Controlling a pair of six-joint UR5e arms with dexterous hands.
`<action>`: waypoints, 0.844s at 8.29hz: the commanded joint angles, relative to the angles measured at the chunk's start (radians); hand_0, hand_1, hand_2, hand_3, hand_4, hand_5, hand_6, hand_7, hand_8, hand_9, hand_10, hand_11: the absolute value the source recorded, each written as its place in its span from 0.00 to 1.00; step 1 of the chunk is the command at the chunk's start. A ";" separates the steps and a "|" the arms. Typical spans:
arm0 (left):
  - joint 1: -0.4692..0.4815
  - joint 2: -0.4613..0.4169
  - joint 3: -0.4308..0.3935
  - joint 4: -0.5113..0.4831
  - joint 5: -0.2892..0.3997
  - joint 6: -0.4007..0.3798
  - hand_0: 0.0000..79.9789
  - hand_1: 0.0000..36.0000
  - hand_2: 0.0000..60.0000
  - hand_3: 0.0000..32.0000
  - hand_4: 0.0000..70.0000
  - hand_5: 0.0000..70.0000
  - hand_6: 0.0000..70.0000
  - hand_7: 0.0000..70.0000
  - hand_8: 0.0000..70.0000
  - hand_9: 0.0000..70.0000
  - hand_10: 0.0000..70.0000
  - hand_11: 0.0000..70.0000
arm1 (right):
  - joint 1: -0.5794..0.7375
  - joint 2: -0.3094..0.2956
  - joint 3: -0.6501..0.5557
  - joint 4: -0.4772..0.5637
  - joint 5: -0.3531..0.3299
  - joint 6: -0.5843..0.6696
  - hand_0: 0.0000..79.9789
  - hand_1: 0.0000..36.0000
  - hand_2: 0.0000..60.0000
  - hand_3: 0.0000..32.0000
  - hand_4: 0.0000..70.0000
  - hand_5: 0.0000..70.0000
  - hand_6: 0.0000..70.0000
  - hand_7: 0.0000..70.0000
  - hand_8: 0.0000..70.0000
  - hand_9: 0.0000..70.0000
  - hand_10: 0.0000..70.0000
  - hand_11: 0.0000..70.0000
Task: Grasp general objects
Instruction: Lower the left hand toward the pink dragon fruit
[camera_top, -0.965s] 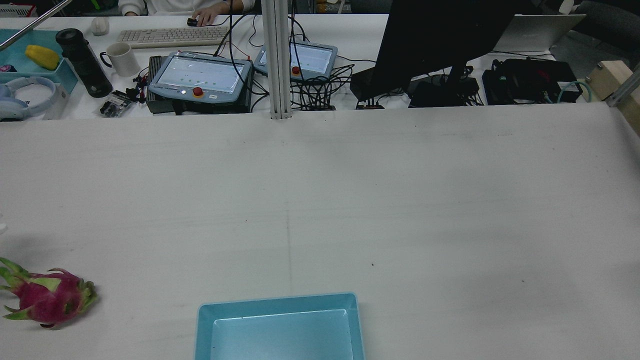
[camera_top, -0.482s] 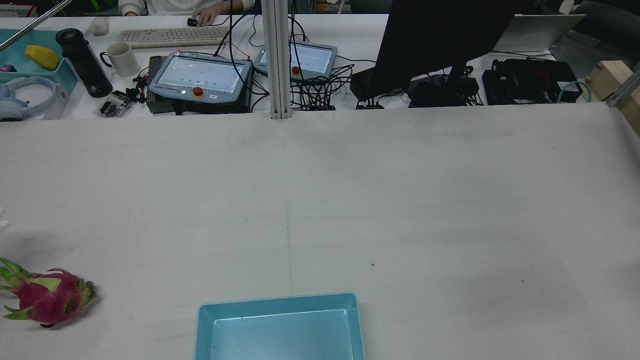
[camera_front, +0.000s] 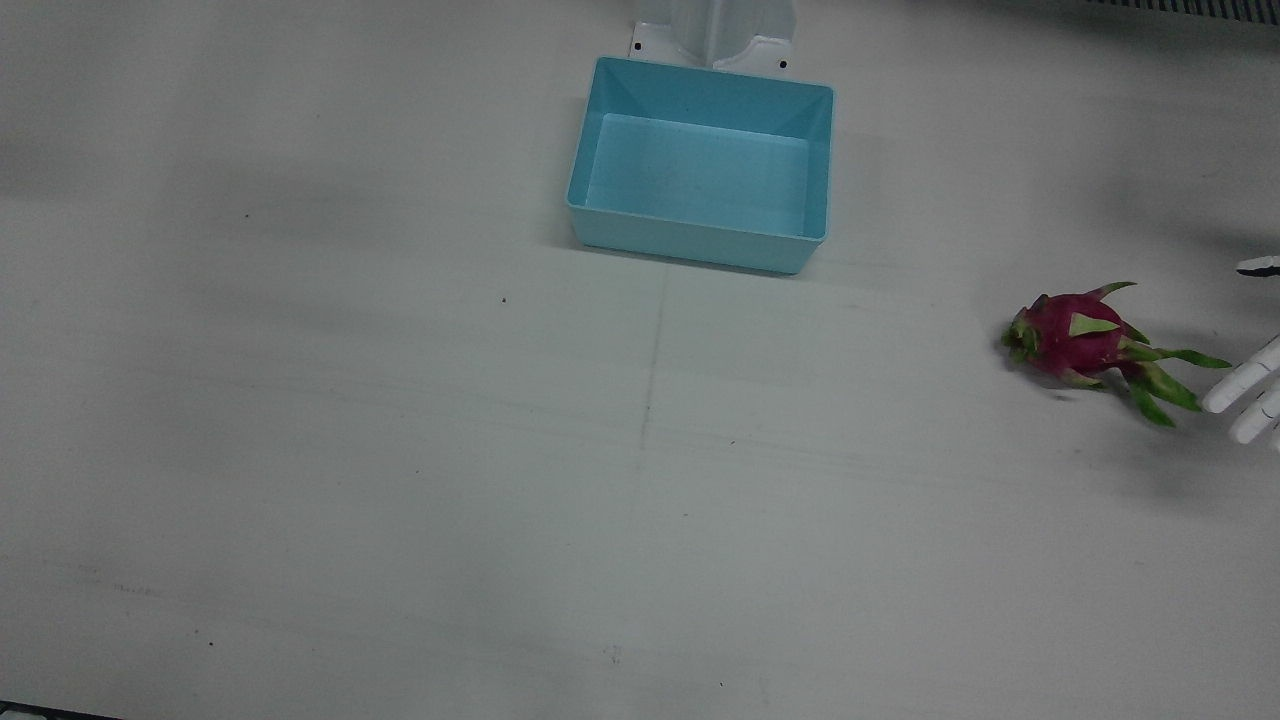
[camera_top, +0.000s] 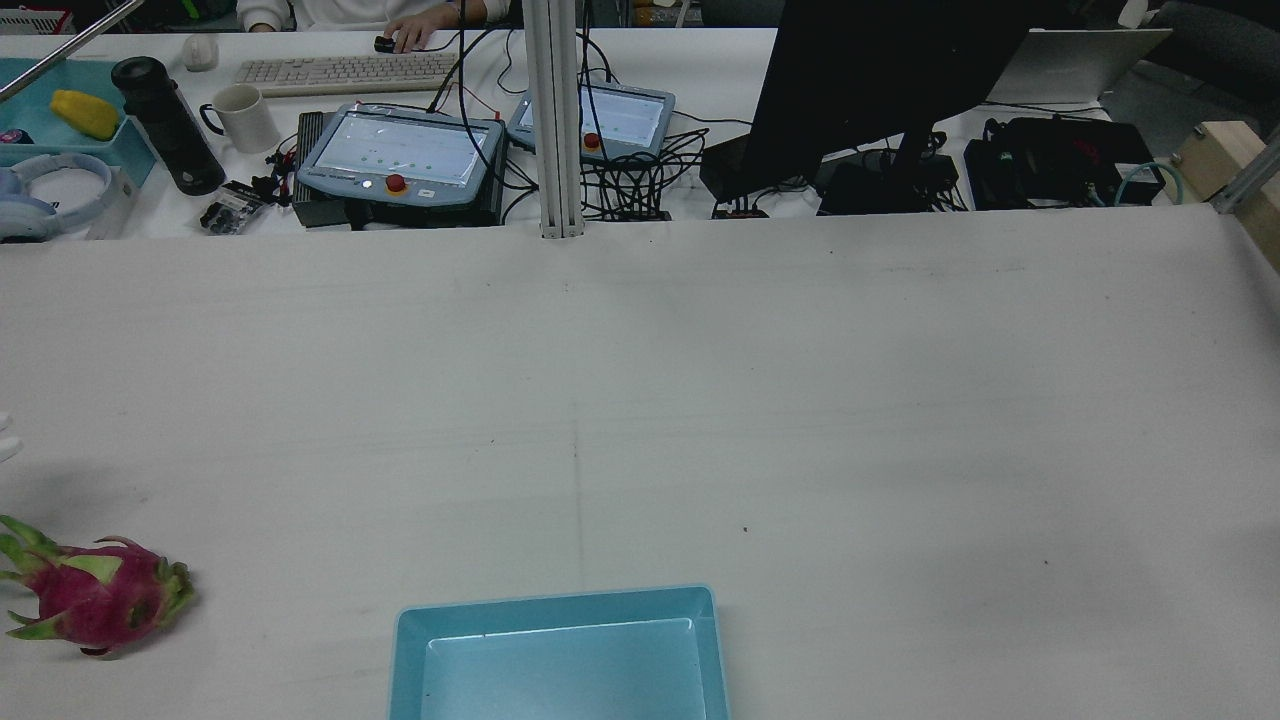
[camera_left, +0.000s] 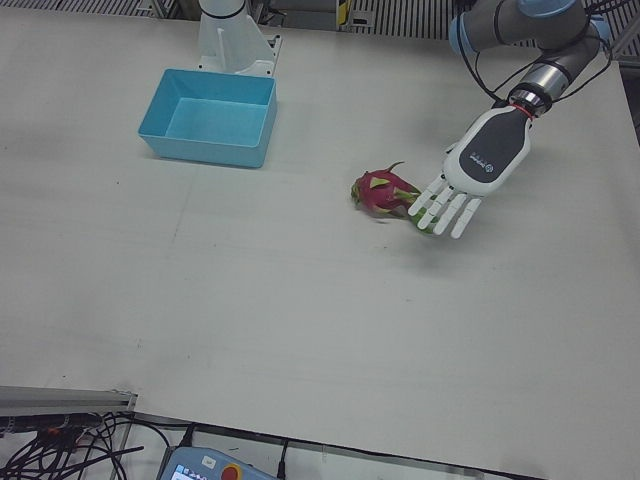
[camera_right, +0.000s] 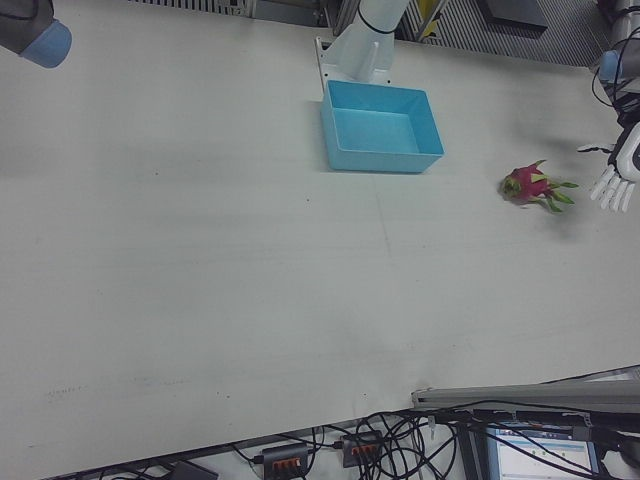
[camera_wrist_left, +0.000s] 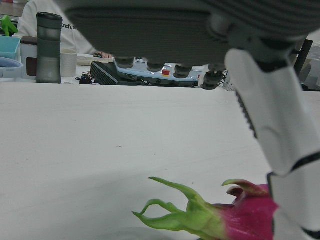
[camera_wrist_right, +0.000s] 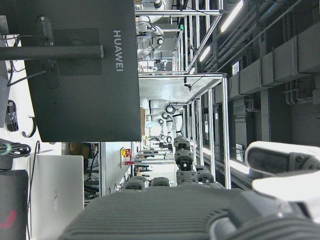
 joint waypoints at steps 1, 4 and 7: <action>0.001 0.010 -0.001 -0.016 0.015 -0.001 0.68 0.60 0.11 0.22 0.00 0.00 0.00 0.07 0.00 0.00 0.00 0.00 | 0.000 0.000 0.000 0.000 -0.001 0.002 0.00 0.00 0.00 0.00 0.00 0.00 0.00 0.00 0.00 0.00 0.00 0.00; 0.006 0.090 0.008 -0.102 0.018 0.002 0.68 0.63 0.14 0.18 0.00 0.03 0.00 0.08 0.00 0.00 0.00 0.00 | 0.000 0.000 -0.001 0.000 -0.001 0.002 0.00 0.00 0.00 0.00 0.00 0.00 0.00 0.00 0.00 0.00 0.00 0.00; 0.009 0.091 0.023 -0.154 0.007 -0.009 0.70 0.64 0.16 0.11 0.01 0.16 0.00 0.10 0.00 0.00 0.00 0.02 | 0.000 0.000 -0.003 0.000 0.000 0.002 0.00 0.00 0.00 0.00 0.00 0.00 0.00 0.00 0.00 0.00 0.00 0.00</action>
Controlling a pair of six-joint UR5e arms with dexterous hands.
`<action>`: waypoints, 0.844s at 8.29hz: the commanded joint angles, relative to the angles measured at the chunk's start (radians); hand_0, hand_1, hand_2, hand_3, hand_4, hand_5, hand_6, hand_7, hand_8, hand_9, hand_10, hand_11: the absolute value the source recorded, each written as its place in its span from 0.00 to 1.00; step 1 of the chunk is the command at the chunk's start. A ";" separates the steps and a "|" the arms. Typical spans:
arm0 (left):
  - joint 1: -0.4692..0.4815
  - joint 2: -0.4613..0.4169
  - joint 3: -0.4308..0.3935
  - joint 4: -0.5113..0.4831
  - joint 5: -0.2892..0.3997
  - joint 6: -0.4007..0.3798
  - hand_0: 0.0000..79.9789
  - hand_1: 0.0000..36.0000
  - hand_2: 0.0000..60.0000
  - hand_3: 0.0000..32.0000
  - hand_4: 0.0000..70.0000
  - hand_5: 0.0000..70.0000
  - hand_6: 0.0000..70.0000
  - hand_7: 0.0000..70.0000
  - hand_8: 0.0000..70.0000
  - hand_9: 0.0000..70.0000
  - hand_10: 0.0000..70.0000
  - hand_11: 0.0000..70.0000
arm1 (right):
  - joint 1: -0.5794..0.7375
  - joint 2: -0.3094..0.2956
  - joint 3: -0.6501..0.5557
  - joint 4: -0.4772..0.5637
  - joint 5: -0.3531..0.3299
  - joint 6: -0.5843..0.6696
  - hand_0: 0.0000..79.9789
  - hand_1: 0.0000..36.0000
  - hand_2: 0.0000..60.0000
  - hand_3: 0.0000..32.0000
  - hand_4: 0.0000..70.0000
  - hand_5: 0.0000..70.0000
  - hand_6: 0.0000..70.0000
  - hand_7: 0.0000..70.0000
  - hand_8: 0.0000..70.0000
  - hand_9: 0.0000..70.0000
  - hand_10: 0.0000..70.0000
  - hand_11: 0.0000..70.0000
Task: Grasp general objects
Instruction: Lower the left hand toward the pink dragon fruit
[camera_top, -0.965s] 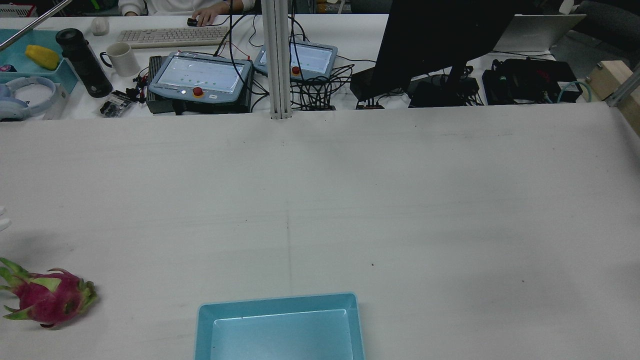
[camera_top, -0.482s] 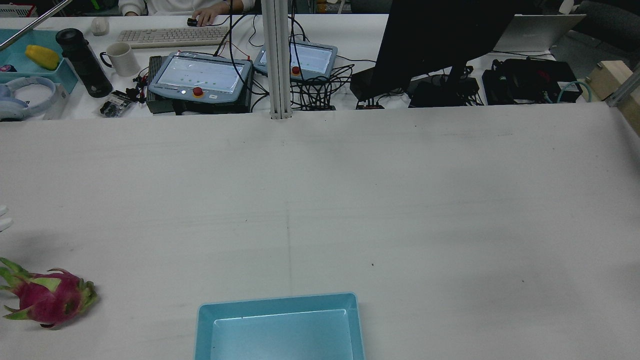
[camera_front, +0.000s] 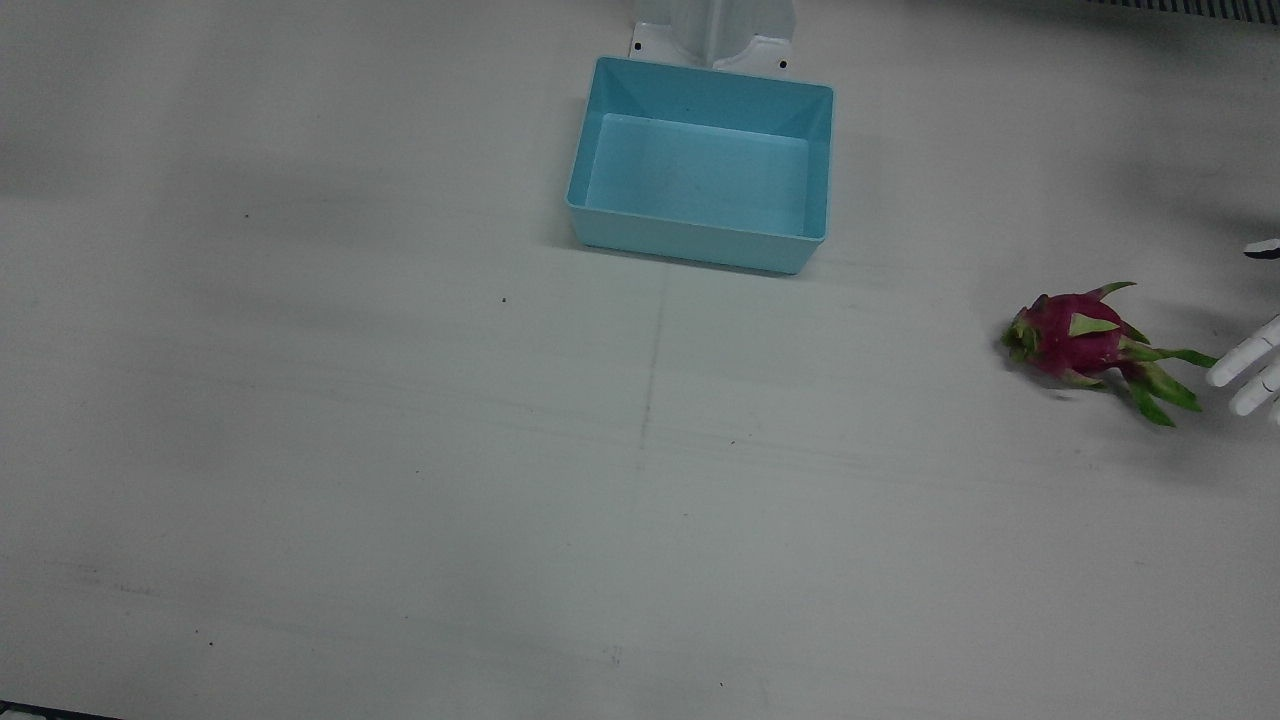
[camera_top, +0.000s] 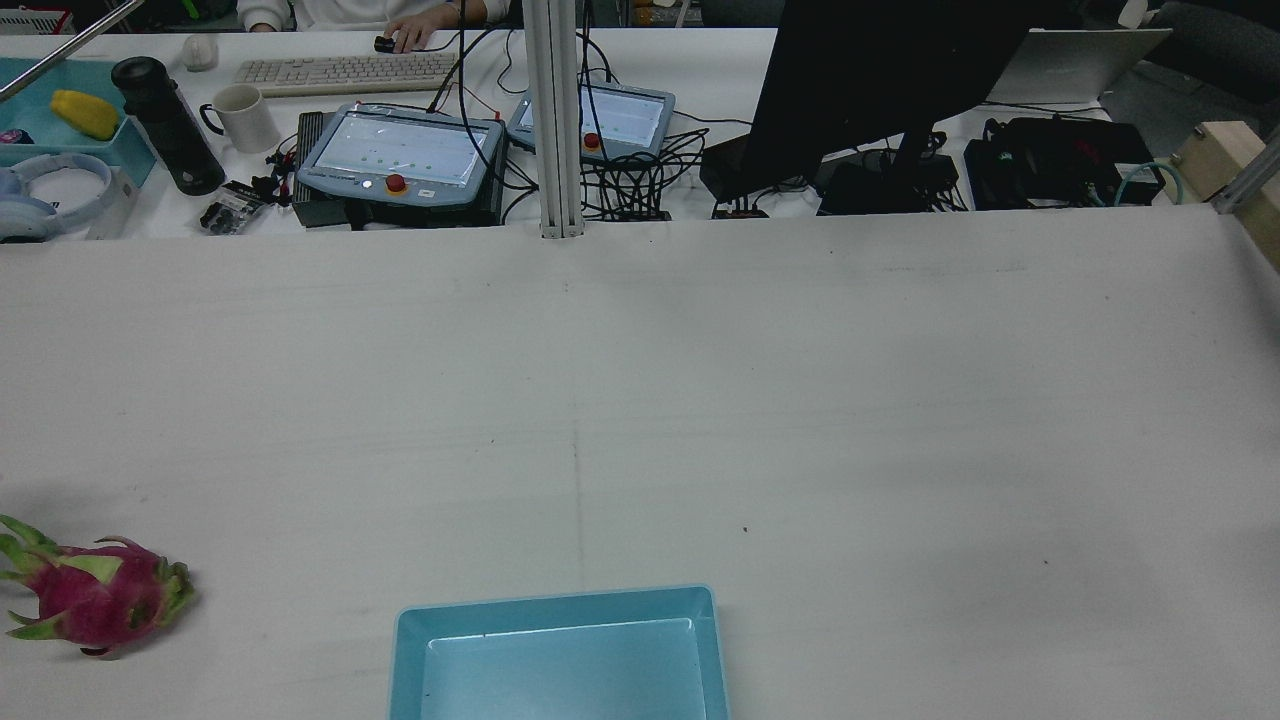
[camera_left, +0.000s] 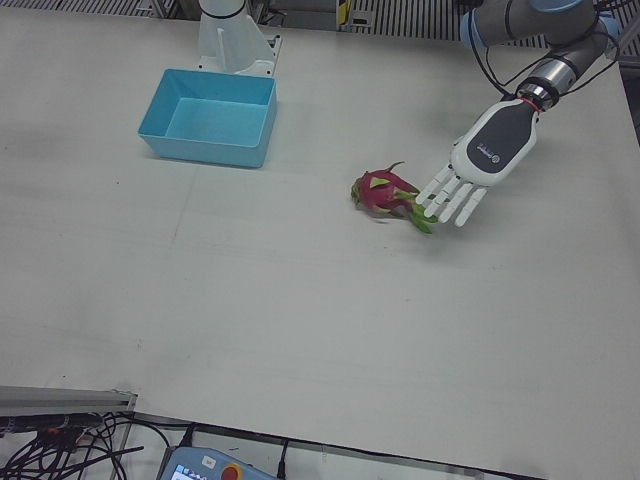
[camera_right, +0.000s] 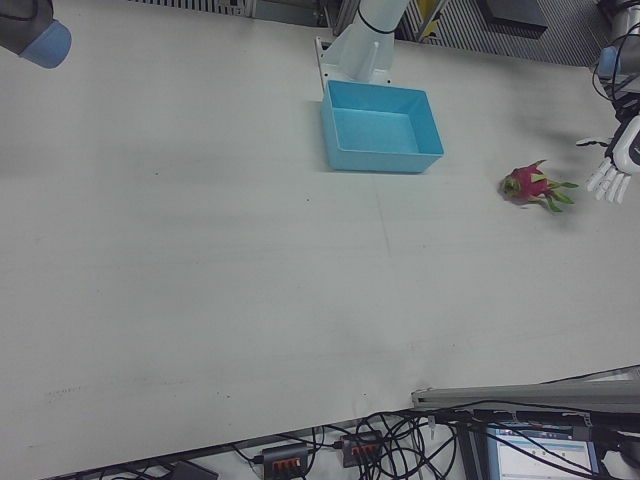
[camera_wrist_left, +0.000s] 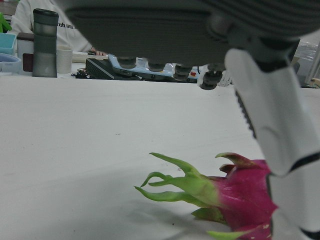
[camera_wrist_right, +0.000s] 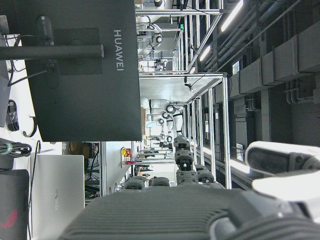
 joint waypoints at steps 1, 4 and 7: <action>0.001 0.007 0.012 -0.049 -0.007 -0.077 0.70 0.66 0.16 0.12 0.00 0.14 0.00 0.09 0.00 0.00 0.00 0.02 | 0.000 -0.001 -0.001 0.001 0.000 -0.001 0.00 0.00 0.00 0.00 0.00 0.00 0.00 0.00 0.00 0.00 0.00 0.00; 0.004 0.018 0.013 -0.264 -0.136 -0.216 0.66 0.58 0.18 0.05 0.03 0.17 0.00 0.09 0.00 0.00 0.00 0.01 | 0.000 0.000 0.001 0.000 0.000 -0.001 0.00 0.00 0.00 0.00 0.00 0.00 0.00 0.00 0.00 0.00 0.00 0.00; 0.011 -0.102 0.082 -0.318 -0.367 -0.218 0.66 0.60 0.25 0.00 0.07 0.30 0.00 0.11 0.00 0.00 0.01 0.04 | 0.000 0.000 0.001 0.000 0.000 -0.002 0.00 0.00 0.00 0.00 0.00 0.00 0.00 0.00 0.00 0.00 0.00 0.00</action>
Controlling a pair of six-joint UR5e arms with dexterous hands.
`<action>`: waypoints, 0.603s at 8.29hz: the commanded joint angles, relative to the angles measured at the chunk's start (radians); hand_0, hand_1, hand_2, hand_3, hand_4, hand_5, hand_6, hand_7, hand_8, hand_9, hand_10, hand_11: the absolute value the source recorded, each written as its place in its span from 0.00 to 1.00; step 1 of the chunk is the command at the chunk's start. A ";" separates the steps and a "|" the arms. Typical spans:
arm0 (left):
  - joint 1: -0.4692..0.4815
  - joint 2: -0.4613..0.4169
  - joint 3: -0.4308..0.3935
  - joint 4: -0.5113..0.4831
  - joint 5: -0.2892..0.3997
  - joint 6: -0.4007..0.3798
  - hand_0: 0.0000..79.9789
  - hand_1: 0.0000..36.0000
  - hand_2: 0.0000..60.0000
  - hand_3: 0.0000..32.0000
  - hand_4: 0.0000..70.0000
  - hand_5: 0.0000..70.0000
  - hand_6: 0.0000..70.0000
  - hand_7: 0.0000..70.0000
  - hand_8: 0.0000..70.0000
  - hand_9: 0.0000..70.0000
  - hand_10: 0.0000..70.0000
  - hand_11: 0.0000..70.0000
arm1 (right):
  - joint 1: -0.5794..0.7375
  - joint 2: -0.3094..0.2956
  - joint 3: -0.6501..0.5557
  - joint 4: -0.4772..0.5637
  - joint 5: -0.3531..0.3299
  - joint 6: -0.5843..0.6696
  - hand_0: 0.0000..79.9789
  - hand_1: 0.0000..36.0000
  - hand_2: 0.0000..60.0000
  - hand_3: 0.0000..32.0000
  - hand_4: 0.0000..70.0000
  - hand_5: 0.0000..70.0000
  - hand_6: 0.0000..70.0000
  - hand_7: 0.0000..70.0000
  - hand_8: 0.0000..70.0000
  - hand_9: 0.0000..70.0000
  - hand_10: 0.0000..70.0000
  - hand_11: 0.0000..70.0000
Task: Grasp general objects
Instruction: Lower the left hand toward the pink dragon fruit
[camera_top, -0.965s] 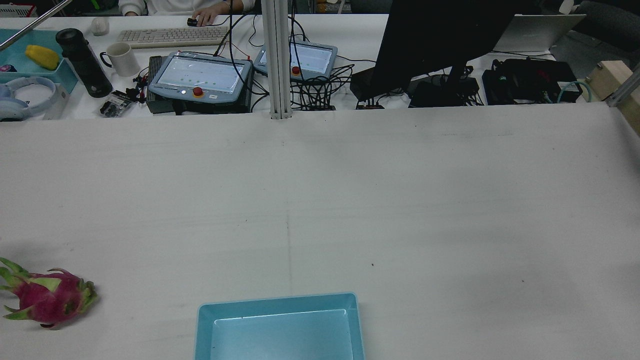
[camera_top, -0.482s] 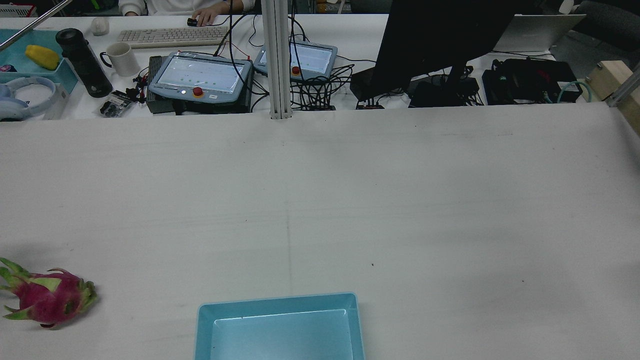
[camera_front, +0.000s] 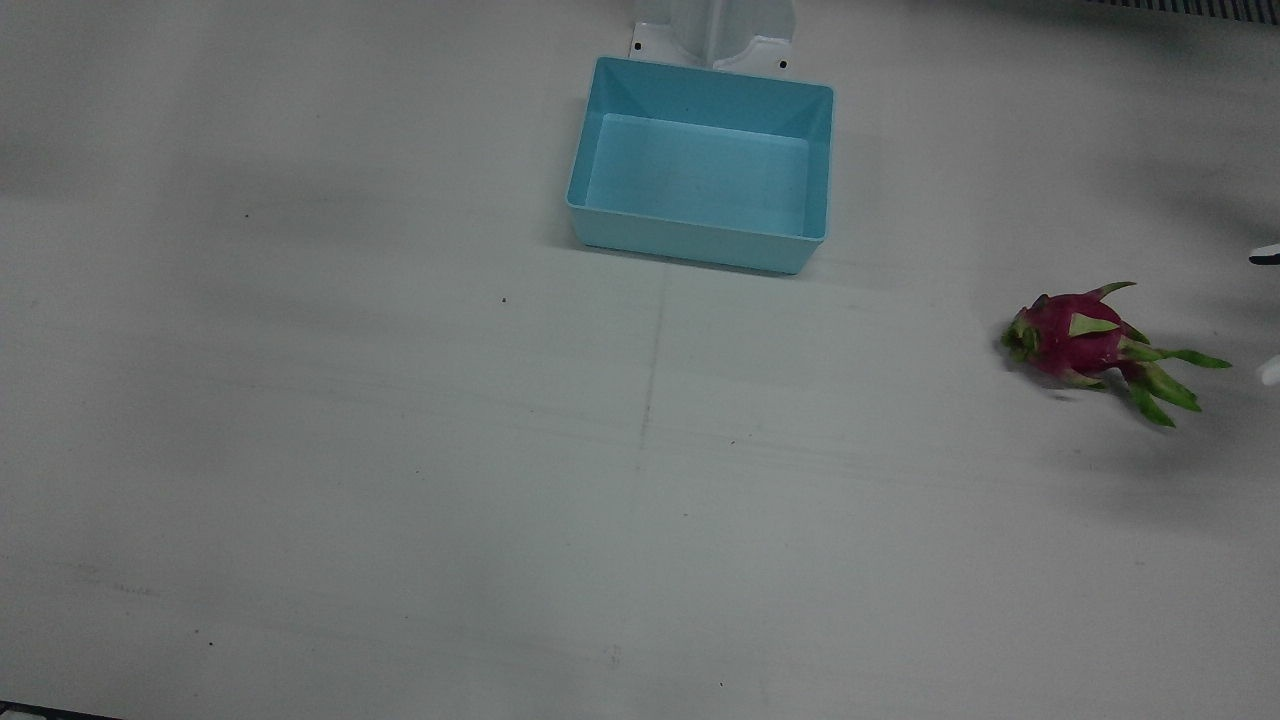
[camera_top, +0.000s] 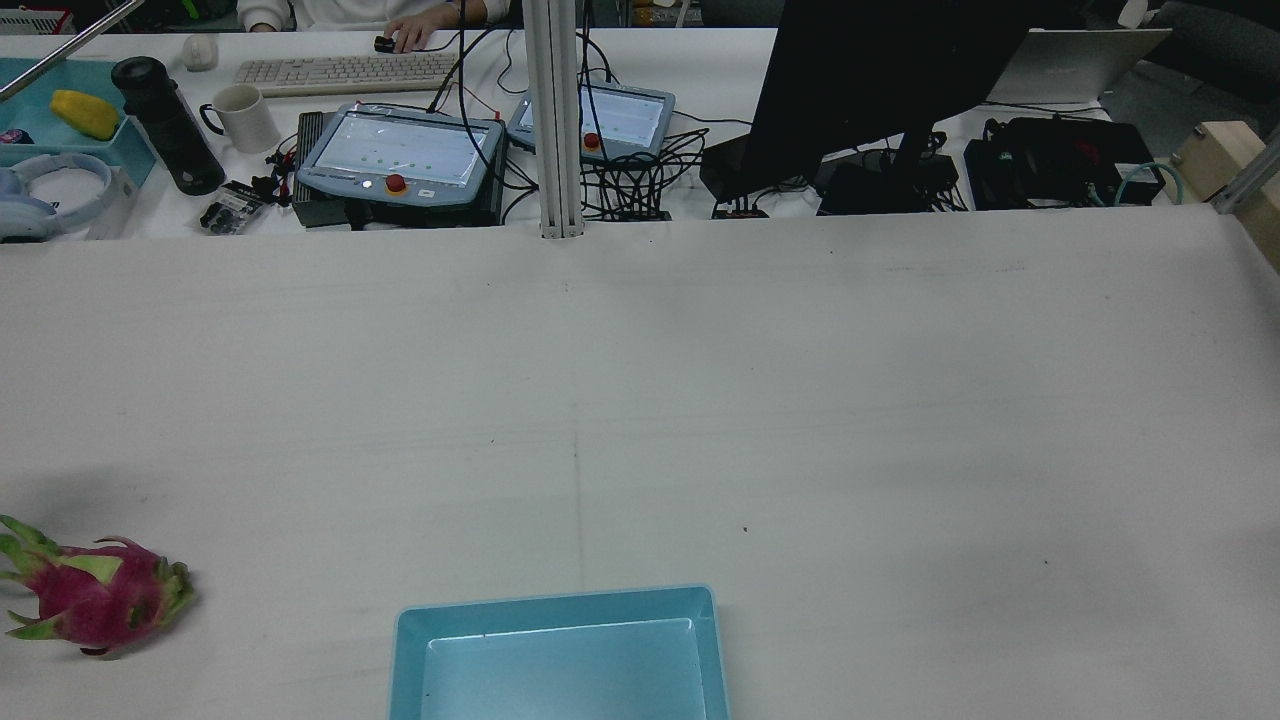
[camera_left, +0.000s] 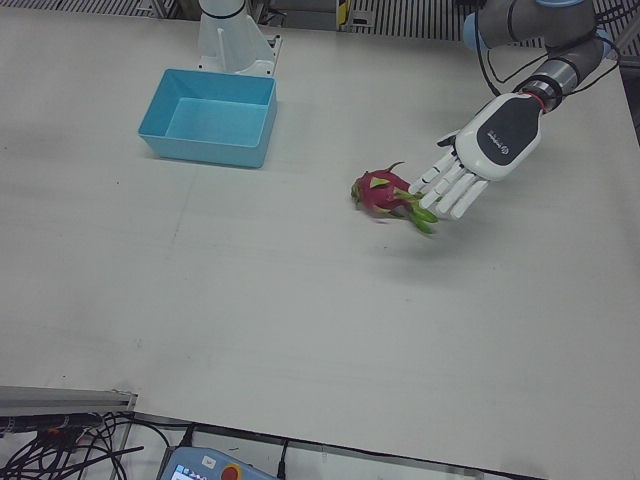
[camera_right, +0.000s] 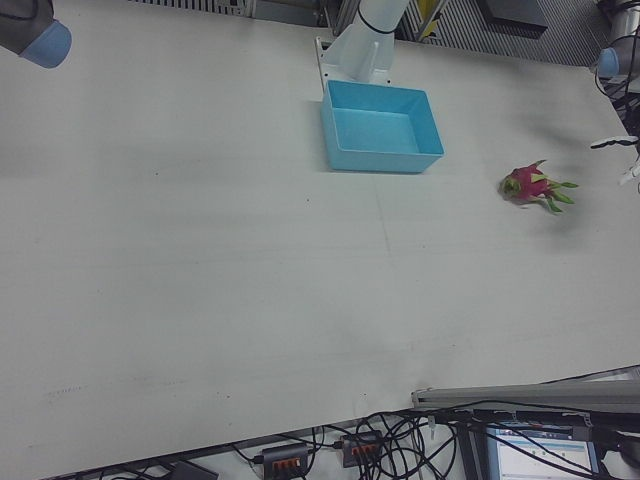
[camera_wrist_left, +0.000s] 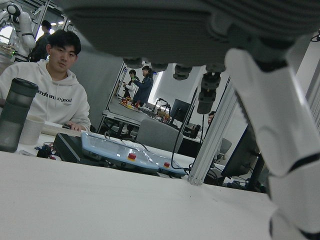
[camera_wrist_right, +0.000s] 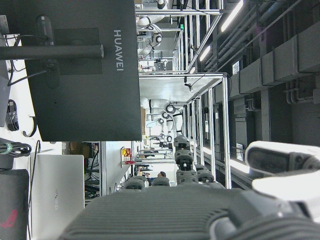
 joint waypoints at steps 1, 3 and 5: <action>0.003 -0.281 0.178 0.071 -0.148 0.000 0.66 0.61 0.24 0.00 0.06 0.26 0.00 0.10 0.00 0.00 0.00 0.04 | 0.000 0.000 0.000 0.002 0.000 -0.001 0.00 0.00 0.00 0.00 0.00 0.00 0.00 0.00 0.00 0.00 0.00 0.00; 0.002 -0.319 0.214 0.071 -0.262 0.008 0.67 0.63 0.24 0.00 0.05 0.24 0.00 0.09 0.00 0.00 0.00 0.03 | 0.000 0.000 0.001 0.000 0.000 -0.001 0.00 0.00 0.00 0.00 0.00 0.00 0.00 0.00 0.00 0.00 0.00 0.00; -0.006 -0.318 0.185 0.066 -0.292 0.000 0.67 0.63 0.24 0.00 0.05 0.23 0.00 0.09 0.00 0.00 0.00 0.03 | 0.000 0.000 0.000 0.000 0.000 -0.001 0.00 0.00 0.00 0.00 0.00 0.00 0.00 0.00 0.00 0.00 0.00 0.00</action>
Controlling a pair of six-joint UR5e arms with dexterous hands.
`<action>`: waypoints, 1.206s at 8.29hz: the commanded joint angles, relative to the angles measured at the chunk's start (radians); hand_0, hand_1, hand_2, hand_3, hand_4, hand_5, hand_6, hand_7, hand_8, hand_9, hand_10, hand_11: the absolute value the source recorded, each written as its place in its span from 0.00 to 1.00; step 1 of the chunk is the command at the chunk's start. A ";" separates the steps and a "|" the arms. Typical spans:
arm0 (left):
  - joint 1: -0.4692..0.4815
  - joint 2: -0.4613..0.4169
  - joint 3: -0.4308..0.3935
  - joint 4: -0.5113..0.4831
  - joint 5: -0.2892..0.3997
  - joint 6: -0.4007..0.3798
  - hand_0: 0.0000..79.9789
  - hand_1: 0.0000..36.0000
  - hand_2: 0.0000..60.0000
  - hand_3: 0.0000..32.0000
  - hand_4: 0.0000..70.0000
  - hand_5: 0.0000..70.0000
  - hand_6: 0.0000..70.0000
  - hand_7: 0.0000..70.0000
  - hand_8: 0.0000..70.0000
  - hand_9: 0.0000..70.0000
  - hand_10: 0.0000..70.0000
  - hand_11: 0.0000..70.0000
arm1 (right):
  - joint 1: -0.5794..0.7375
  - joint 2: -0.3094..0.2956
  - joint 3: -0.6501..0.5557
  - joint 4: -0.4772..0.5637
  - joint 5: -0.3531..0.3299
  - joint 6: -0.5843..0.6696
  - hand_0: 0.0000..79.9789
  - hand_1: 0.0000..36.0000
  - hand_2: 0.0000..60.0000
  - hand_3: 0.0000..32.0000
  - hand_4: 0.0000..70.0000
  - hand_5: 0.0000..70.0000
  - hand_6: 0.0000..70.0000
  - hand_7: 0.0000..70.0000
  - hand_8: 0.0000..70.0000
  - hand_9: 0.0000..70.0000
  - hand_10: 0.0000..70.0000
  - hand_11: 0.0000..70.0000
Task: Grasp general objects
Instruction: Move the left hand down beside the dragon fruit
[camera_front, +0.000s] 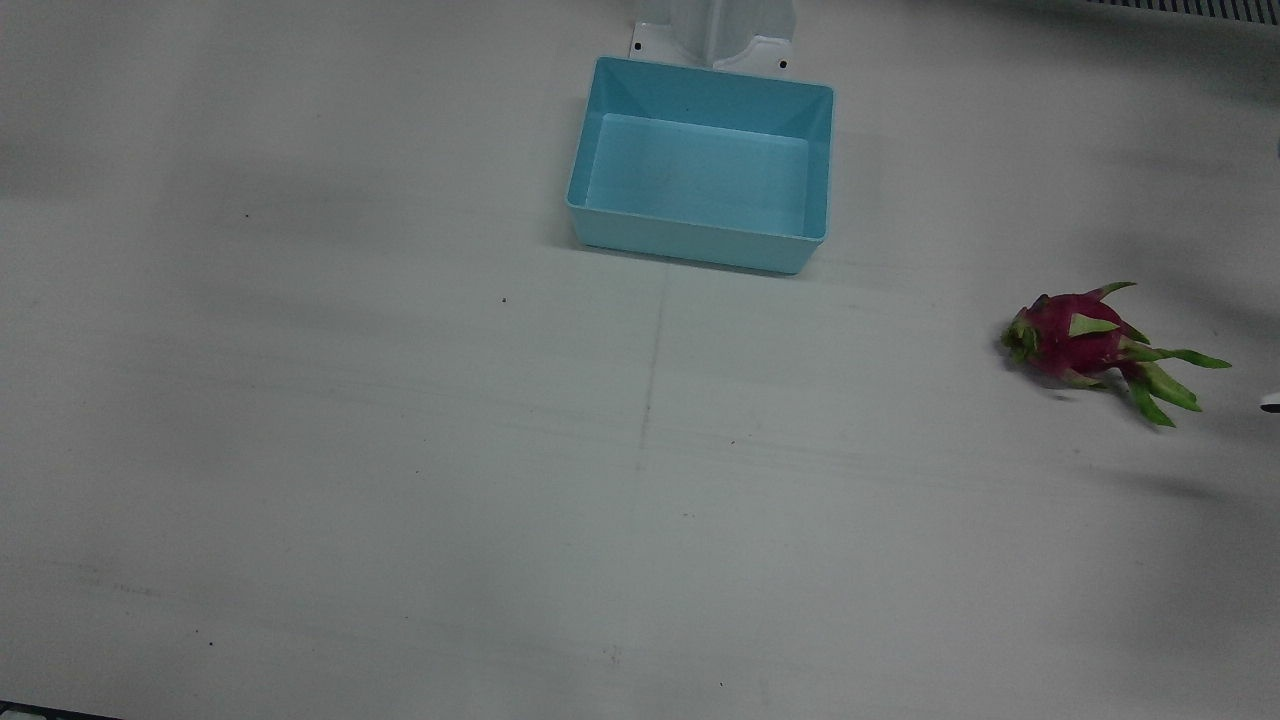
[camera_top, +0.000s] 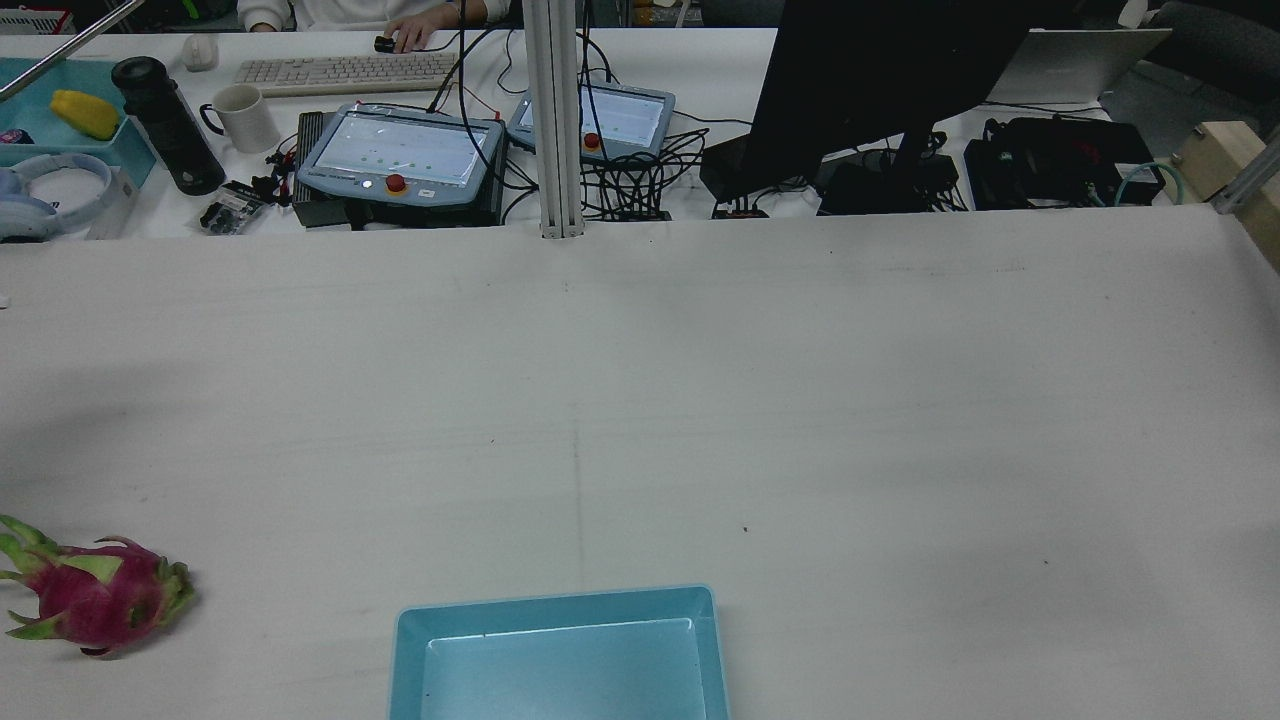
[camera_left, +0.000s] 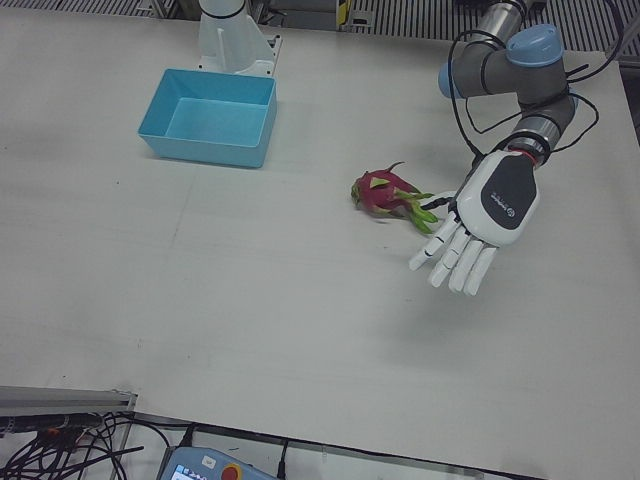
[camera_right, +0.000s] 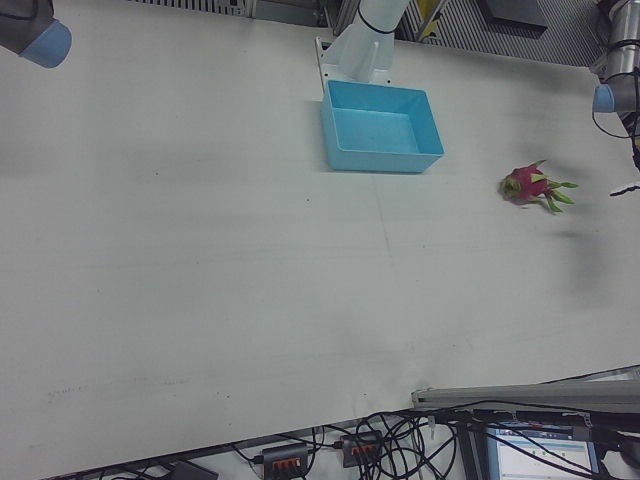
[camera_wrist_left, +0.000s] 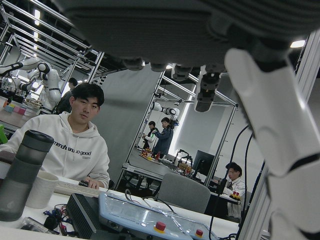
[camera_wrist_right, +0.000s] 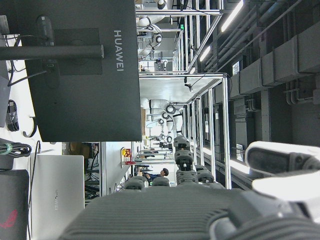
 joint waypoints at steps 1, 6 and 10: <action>-0.002 -0.020 -0.037 0.011 -0.057 -0.001 0.68 0.64 0.24 0.00 0.05 0.26 0.00 0.09 0.00 0.00 0.00 0.03 | 0.000 0.000 -0.001 0.000 0.000 0.000 0.00 0.00 0.00 0.00 0.00 0.00 0.00 0.00 0.00 0.00 0.00 0.00; 0.005 -0.014 -0.116 0.038 -0.133 0.038 0.71 0.70 0.26 0.00 0.07 0.37 0.00 0.11 0.00 0.00 0.00 0.04 | 0.000 0.000 0.002 0.000 0.000 0.000 0.00 0.00 0.00 0.00 0.00 0.00 0.00 0.00 0.00 0.00 0.00 0.00; 0.280 0.268 -0.201 -0.291 -0.363 0.277 0.67 0.61 0.23 0.00 0.09 0.42 0.00 0.09 0.00 0.00 0.01 0.05 | 0.000 -0.002 0.003 0.000 -0.002 0.000 0.00 0.00 0.00 0.00 0.00 0.00 0.00 0.00 0.00 0.00 0.00 0.00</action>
